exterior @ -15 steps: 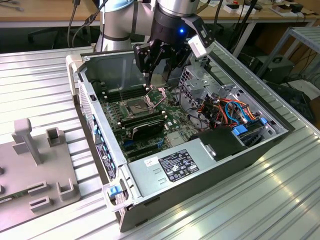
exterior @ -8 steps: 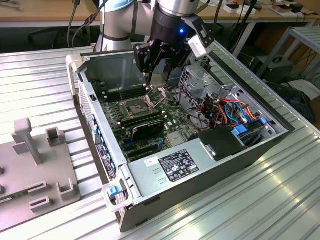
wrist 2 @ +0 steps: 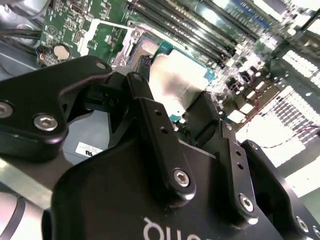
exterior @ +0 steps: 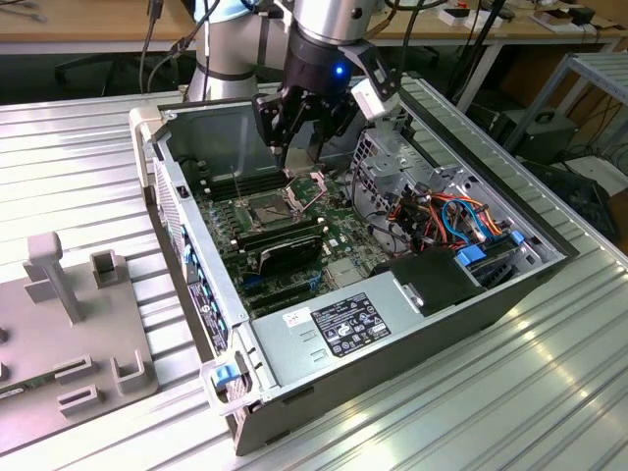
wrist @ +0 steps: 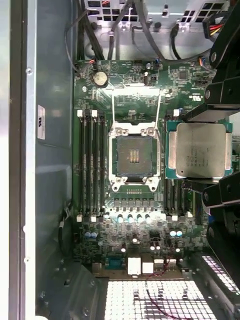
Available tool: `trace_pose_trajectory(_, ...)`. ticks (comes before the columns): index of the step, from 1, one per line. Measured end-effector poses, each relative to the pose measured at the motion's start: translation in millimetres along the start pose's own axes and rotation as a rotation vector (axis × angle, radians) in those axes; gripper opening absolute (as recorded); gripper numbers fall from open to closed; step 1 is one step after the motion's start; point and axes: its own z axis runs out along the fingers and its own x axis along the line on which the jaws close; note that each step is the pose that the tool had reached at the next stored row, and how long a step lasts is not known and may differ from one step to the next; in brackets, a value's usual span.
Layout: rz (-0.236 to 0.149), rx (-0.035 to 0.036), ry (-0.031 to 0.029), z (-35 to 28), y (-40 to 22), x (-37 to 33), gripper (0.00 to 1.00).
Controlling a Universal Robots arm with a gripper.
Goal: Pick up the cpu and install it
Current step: 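Pick up the cpu and move it towards the insertion slot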
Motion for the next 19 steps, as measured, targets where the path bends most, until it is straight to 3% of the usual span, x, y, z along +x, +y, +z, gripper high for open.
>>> trace_pose_trajectory(5,0.0,-0.0001,0.0,9.8,6.2,-0.1,0.55)
trace_pose_trajectory(9,0.0,-0.0002,-0.0001,10.3,7.4,0.0,0.55)
trace_pose_trajectory(13,0.0,-0.0002,0.0,13.6,17.1,0.3,0.55)
trace_pose_trajectory(19,0.0,-0.0002,0.0,28.0,20.4,1.9,0.55)
